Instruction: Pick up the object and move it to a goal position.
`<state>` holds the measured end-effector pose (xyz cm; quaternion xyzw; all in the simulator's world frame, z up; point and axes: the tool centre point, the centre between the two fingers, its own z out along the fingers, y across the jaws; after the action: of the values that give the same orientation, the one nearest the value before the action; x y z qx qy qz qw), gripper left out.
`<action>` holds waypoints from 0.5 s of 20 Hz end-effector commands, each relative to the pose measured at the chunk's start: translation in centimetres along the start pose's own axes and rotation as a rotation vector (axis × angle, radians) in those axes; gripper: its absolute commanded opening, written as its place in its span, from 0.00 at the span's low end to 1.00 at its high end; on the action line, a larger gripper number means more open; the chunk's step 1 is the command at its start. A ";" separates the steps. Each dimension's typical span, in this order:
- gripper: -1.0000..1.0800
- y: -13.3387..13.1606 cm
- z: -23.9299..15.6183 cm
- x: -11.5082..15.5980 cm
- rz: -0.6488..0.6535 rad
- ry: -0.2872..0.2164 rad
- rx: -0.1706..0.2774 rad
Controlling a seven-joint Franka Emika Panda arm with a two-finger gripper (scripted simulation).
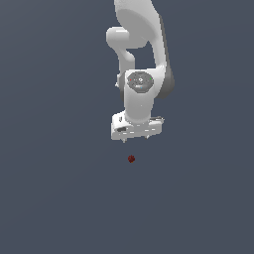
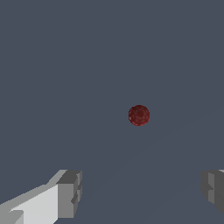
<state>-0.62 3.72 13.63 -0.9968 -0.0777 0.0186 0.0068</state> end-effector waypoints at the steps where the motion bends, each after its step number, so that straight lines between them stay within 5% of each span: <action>1: 0.96 0.1 0.4 0.2 -0.038 0.001 -0.002; 10: 0.96 0.9 2.4 1.5 -0.253 0.009 -0.013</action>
<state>0.68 3.19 11.60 -0.9831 -0.1824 0.0135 0.0037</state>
